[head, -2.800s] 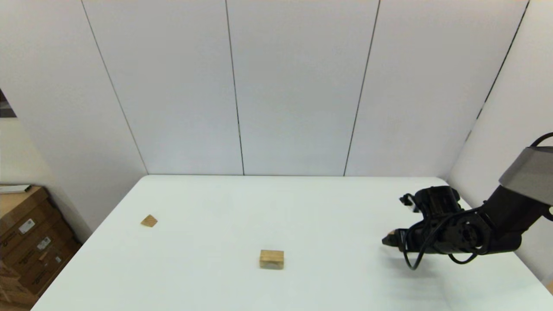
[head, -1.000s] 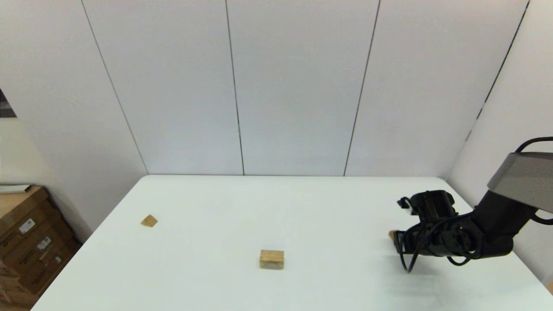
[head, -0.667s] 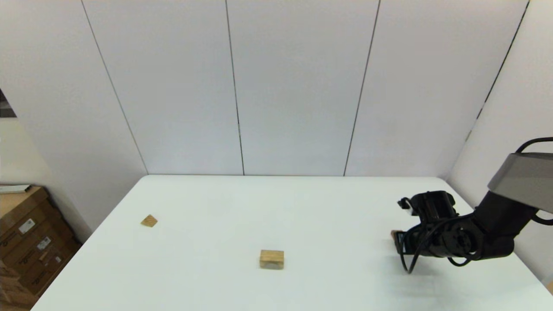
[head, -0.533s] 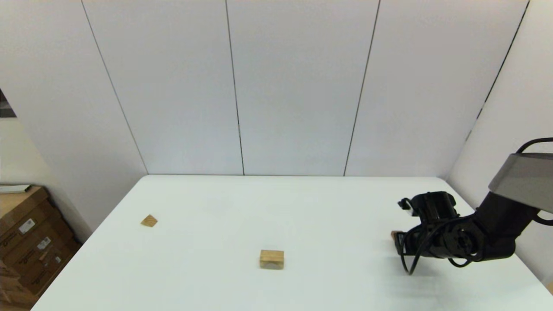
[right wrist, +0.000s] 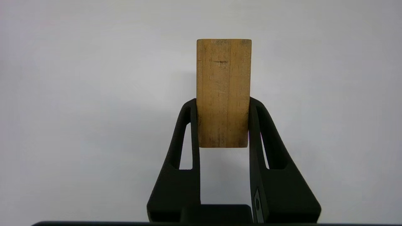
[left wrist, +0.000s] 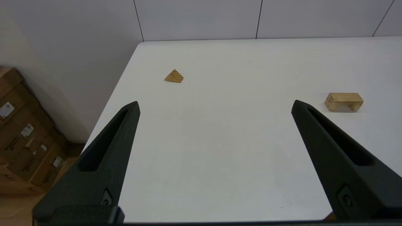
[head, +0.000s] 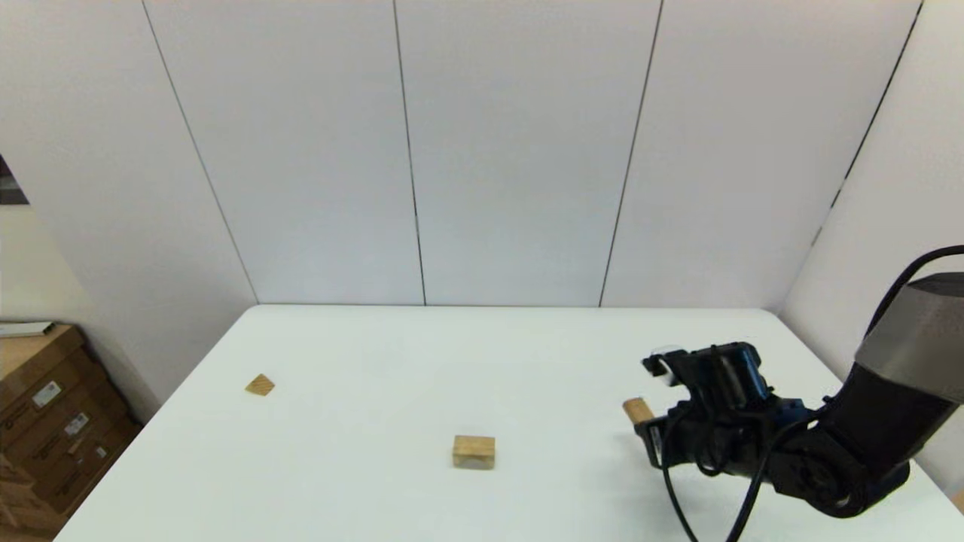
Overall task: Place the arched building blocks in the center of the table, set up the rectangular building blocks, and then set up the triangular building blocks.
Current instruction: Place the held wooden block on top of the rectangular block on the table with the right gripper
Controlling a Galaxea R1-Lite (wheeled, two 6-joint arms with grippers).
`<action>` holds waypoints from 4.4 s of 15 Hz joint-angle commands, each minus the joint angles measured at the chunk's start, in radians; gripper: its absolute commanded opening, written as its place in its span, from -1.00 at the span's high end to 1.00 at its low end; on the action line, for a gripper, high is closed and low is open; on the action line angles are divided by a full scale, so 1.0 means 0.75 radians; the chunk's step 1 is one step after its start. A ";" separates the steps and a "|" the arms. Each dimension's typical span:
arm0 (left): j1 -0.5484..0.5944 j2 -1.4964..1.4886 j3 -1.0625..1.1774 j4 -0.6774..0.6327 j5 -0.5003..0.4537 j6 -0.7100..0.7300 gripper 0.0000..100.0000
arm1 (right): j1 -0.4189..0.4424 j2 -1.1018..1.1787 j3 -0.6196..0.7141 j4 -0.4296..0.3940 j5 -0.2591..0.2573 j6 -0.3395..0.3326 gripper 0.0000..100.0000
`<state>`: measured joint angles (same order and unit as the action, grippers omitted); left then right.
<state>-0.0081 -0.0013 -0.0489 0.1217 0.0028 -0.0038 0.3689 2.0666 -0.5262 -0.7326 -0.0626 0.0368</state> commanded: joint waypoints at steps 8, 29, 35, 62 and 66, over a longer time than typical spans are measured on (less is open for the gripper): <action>0.001 0.002 0.000 0.001 0.000 -0.001 -1.00 | 0.521 -0.158 -0.346 0.500 0.165 -0.213 1.00; 0.001 0.002 0.000 0.001 0.000 -0.001 -1.00 | 0.443 0.237 -0.753 0.652 0.546 -0.839 1.00; -0.001 0.002 0.000 0.001 0.000 -0.001 -1.00 | 0.443 0.317 -0.804 0.652 0.546 -0.871 1.00; 0.001 0.002 0.000 0.001 0.000 -0.001 -1.00 | 0.351 0.452 -1.149 0.907 0.550 -0.969 1.00; 0.001 0.002 0.000 0.001 0.000 -0.001 -1.00 | 0.351 0.443 -1.147 0.940 0.550 -0.972 1.00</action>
<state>-0.0081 -0.0013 -0.0489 0.1221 0.0028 -0.0043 0.6317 2.4034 -1.3874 -0.0274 0.3472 -0.6883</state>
